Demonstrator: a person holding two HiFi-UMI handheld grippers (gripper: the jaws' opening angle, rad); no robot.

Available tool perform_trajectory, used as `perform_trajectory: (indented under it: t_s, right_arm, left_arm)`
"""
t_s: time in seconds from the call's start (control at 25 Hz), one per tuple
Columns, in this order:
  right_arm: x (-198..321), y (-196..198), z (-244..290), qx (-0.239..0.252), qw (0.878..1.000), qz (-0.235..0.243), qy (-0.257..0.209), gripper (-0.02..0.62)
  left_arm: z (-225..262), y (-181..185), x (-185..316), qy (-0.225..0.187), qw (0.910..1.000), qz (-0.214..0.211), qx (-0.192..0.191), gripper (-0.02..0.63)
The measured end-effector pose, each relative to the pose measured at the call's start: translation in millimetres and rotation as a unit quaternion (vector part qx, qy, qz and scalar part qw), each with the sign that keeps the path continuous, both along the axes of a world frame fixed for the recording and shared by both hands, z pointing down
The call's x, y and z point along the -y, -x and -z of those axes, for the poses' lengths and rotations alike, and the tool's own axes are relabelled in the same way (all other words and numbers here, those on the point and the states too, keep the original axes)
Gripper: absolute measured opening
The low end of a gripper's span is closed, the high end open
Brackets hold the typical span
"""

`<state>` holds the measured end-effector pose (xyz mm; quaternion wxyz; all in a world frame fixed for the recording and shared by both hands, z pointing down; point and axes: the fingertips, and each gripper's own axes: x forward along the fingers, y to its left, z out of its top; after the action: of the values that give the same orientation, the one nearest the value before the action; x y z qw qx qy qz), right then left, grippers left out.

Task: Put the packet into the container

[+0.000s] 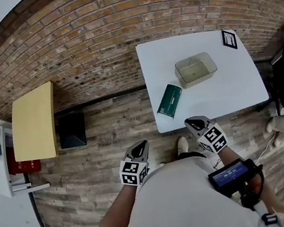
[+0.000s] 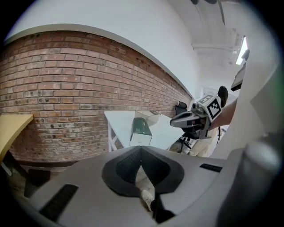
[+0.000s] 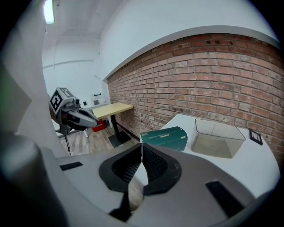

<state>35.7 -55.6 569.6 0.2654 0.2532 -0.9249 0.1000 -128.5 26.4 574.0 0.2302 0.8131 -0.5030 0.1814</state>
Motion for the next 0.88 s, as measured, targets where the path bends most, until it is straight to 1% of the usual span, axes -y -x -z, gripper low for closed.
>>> perform_trajectory:
  t_s: [0.16, 0.28, 0.4, 0.52, 0.6, 0.64, 0.68, 0.76, 0.8, 0.88]
  right_arm:
    - [16.0, 1.2, -3.6, -0.061, 0.997, 0.047, -0.019, 0.009]
    - [24.8, 5.8, -9.9, -0.099, 0.99, 0.095, -0.034, 0.009]
    - [35.3, 9.3, -22.2, -0.15, 0.976, 0.149, -0.058, 0.009]
    - [42.8, 16.0, -27.7, -0.19, 0.956, 0.208, -0.083, 0.011]
    - [46.9, 20.6, -29.4, -0.213, 0.939, 0.246, -0.112, 0.011]
    - [48.2, 23.2, -30.2, -0.225, 0.928, 0.266, -0.129, 0.016]
    - [49.1, 26.2, -30.9, -0.237, 0.916, 0.288, -0.149, 0.036]
    - [49.9, 32.8, -32.6, -0.26, 0.886, 0.332, -0.191, 0.079]
    - [50.1, 35.8, -33.8, -0.272, 0.869, 0.354, -0.214, 0.102]
    - [50.0, 40.6, -37.3, -0.291, 0.83, 0.398, -0.259, 0.149]
  left_arm:
    - [3.7, -1.5, 8.4, 0.006, 0.9998, 0.018, -0.005, 0.009]
    - [2.2, -1.1, 10.1, 0.011, 0.9993, 0.036, -0.007, 0.009]
    - [0.3, 1.2, 11.1, 0.015, 0.9985, 0.052, -0.008, 0.009]
    - [-1.7, 7.1, 10.6, 0.02, 0.9971, 0.073, -0.007, 0.009]
    - [-3.0, 12.1, 10.4, 0.023, 0.9959, 0.088, -0.007, 0.009]
    - [-3.4, 14.4, 10.5, 0.023, 0.9952, 0.094, -0.007, 0.009]
    - [-3.5, 16.5, 10.8, 0.023, 0.9946, 0.101, -0.007, 0.009]
    - [-3.4, 19.6, 11.3, 0.023, 0.9934, 0.112, -0.008, 0.009]
    - [-3.5, 20.6, 11.1, 0.023, 0.9927, 0.118, -0.009, 0.009]
    - [-4.3, 21.9, 9.7, 0.023, 0.9914, 0.129, -0.011, 0.009]
